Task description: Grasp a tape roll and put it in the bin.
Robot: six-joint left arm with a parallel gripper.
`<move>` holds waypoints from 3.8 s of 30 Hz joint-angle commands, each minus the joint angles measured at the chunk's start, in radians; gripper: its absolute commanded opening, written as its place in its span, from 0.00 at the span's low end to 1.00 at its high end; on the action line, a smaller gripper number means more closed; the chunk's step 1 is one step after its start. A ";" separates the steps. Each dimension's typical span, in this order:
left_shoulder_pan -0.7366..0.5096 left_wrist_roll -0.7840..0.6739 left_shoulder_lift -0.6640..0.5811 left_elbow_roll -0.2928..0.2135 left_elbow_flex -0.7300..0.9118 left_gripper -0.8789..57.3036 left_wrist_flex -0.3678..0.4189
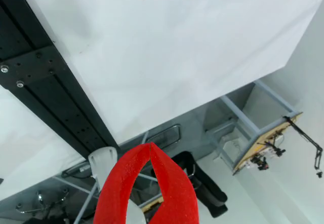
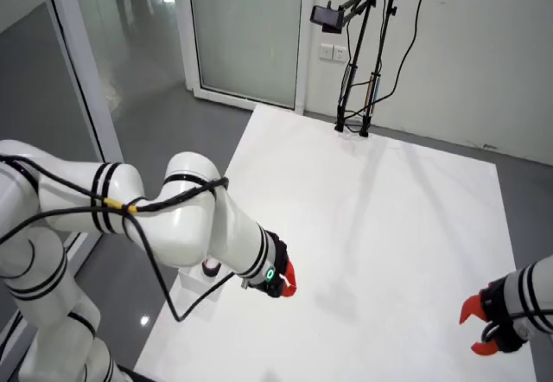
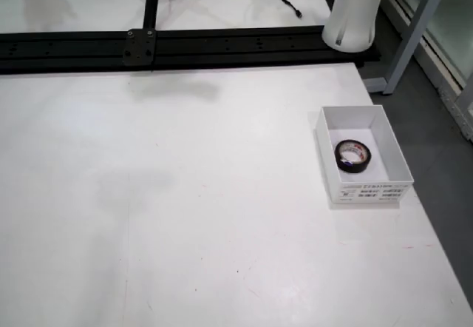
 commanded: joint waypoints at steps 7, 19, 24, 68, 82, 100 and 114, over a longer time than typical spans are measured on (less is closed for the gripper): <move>0.096 0.084 0.013 -0.107 -0.012 0.01 0.127; 0.111 0.084 0.013 -0.104 -0.012 0.01 0.127; 0.111 0.084 0.013 -0.104 -0.012 0.01 0.127; 0.188 0.084 0.015 -0.100 -0.012 0.02 0.130; 0.191 0.084 0.015 -0.098 -0.012 0.02 0.130; 0.199 0.084 0.015 -0.097 -0.012 0.02 0.130; 0.250 0.084 0.015 -0.095 -0.012 0.02 0.130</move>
